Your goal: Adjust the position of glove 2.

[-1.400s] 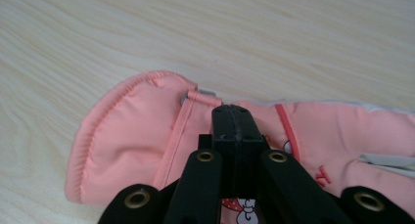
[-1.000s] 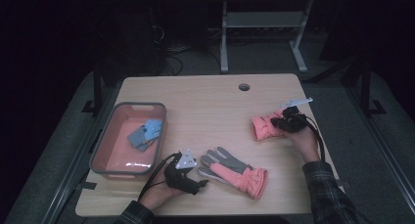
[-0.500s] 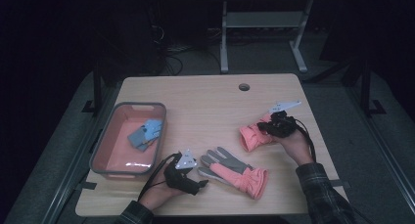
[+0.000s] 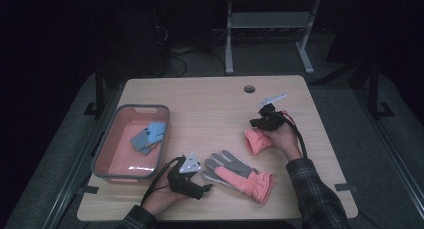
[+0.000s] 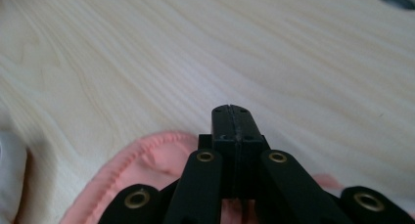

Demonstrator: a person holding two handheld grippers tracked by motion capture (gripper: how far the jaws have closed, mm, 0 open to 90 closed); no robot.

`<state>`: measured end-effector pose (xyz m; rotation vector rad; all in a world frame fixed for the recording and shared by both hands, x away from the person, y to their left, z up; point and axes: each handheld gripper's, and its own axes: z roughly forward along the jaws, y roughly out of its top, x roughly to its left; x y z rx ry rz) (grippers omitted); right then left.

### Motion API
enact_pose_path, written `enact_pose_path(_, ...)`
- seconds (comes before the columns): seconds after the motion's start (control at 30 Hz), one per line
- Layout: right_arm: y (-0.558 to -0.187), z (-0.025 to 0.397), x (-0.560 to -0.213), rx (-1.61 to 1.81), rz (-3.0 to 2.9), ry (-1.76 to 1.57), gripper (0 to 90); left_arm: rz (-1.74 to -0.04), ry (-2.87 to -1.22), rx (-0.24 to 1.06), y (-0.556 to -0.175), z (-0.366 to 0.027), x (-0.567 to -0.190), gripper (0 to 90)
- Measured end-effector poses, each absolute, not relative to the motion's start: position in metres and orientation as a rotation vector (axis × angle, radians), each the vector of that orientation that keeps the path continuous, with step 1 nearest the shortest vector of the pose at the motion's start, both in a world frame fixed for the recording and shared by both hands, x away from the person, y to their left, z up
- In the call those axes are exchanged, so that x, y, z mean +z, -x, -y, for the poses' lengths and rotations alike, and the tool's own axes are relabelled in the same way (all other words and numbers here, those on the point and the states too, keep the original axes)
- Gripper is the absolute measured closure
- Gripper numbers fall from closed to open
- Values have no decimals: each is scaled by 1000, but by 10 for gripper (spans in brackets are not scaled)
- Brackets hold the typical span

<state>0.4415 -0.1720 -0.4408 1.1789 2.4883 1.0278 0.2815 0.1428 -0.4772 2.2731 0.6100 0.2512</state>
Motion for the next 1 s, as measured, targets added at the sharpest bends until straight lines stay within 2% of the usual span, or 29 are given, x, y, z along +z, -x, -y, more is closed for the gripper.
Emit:
enact_pose_path(0.5, -389, 189, -438, 1000, -2547, -1064, 899, -618, -2266, 250, -281, -143, -477, 124)
enact_pose_path(1.0, -338, 222, -435, 979, -2574, -1110, 898, -617, -2266, 250, -281, -143, -477, 124)
